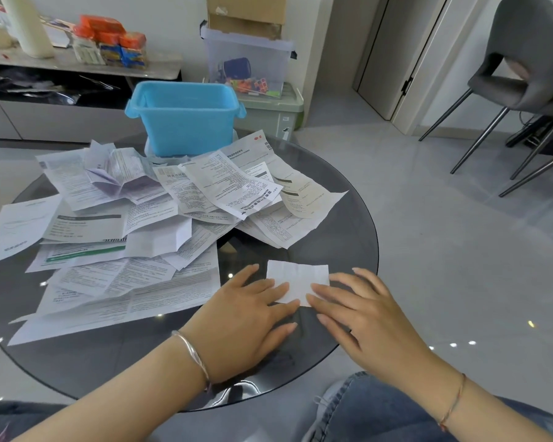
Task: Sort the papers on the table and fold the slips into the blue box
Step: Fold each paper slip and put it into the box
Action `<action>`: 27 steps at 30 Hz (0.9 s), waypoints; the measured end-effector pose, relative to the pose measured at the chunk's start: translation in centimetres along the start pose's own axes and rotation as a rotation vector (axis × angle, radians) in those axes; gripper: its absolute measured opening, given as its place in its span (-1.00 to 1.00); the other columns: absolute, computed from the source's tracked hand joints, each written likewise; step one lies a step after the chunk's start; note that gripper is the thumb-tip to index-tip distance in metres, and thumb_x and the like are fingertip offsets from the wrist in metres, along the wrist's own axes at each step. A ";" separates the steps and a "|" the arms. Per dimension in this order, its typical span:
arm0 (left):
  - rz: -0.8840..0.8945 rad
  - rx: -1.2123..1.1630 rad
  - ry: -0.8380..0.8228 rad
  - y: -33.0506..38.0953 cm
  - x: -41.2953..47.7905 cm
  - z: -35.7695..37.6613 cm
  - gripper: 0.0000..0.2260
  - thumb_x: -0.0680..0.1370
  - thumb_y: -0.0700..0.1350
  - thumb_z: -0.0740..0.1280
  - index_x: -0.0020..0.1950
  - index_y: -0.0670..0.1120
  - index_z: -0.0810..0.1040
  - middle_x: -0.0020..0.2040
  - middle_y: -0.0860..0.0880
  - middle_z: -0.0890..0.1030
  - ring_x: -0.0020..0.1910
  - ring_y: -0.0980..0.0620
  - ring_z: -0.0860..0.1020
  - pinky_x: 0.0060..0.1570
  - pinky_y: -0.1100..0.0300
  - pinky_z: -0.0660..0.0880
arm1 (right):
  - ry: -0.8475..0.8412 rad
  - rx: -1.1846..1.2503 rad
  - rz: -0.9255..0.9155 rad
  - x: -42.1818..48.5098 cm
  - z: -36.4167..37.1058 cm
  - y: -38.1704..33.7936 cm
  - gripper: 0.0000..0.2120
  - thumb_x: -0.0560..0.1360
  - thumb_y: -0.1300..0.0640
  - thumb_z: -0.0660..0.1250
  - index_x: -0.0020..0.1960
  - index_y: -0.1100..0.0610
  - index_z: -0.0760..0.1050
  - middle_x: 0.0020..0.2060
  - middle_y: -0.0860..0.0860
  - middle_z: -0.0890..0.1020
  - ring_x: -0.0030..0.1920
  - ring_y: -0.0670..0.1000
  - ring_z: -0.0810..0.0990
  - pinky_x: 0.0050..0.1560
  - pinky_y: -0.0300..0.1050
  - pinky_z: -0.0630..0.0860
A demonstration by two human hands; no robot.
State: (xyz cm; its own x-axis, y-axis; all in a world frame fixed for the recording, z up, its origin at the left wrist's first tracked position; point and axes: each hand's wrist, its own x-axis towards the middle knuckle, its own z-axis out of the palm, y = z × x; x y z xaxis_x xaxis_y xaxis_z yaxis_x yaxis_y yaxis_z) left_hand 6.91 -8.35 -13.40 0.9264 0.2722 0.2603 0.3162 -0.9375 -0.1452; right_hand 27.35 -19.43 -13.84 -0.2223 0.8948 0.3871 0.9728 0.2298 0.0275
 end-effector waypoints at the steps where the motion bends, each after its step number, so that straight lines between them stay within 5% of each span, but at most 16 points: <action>1: 0.006 0.017 0.000 -0.1 0.0 -0.1 -0.60 0.56 0.10 0.05 0.08 0.05 0.66 0.05 0.04 0.67 0.05 0.02 0.64 0.27 -0.02 0.28 | -0.007 -0.011 -0.012 -0.3 -0.1 0.2 -0.67 0.59 0.01 0.12 0.13 0.02 0.63 0.13 -0.12 0.63 0.19 0.00 0.50 0.31 0.06 0.30; 8: -0.009 0.044 0.000 -0.8 -1.4 -1.2 -0.59 0.57 0.09 0.04 0.01 0.04 0.68 -0.01 0.11 0.68 0.10 0.01 0.63 0.26 -0.06 0.22 | 0.002 -0.049 -0.092 -0.6 -1.0 1.2 -0.56 0.64 -0.06 0.04 0.03 0.07 0.67 0.04 -0.09 0.67 0.13 -0.01 0.61 0.31 -0.10 0.36; 13: -0.007 0.022 0.002 -0.8 -1.3 -1.6 -0.58 0.59 0.07 0.01 -0.08 0.01 0.66 -0.10 0.16 0.67 0.09 0.09 0.62 0.33 0.03 0.18 | -0.011 -0.084 -0.084 1.6 -0.6 0.1 -0.68 0.51 -0.01 0.16 -0.09 0.12 0.64 -0.24 -0.07 0.66 -0.29 0.00 0.62 -0.17 -0.11 0.61; 19: -0.034 -0.080 -0.006 -2.1 -1.0 -1.9 -0.59 0.54 0.16 0.05 0.05 0.06 0.66 -0.15 0.11 0.69 0.06 0.14 0.62 0.24 0.12 0.43 | 0.011 -0.204 -0.073 3.1 0.2 -0.3 -0.72 0.46 0.14 0.10 -0.32 0.08 0.53 -0.45 -0.07 0.54 -0.51 0.02 0.47 -0.47 -0.20 0.40; 23: -0.031 -0.188 -0.080 -2.5 -0.4 -2.1 -0.52 0.52 0.20 0.02 0.17 0.03 0.62 -0.06 0.03 0.66 0.05 0.03 0.61 0.29 0.10 0.29 | 0.039 -0.244 -0.115 3.1 0.4 0.1 -0.70 0.46 0.15 0.10 -0.36 0.08 0.52 -0.48 -0.07 0.51 -0.53 0.01 0.44 -0.48 -0.19 0.34; 27: -0.045 -0.268 -0.049 -2.8 0.5 -2.3 -0.49 0.52 0.20 0.03 0.30 0.00 0.53 0.04 0.02 0.62 0.07 0.00 0.56 0.24 0.14 0.38 | -0.039 -0.271 -0.150 3.2 0.4 0.2 -0.90 0.30 0.25 0.39 -0.34 0.09 0.55 -0.47 -0.07 0.52 -0.54 0.00 0.44 -0.54 -0.22 0.38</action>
State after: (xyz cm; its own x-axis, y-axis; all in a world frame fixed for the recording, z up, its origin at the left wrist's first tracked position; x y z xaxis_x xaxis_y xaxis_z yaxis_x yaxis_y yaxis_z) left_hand 5.96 -6.09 -10.64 0.9233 0.3192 0.2137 0.2981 -0.9463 0.1251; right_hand 26.86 -16.38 -13.00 -0.3616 0.8739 0.3248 0.9097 0.2545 0.3281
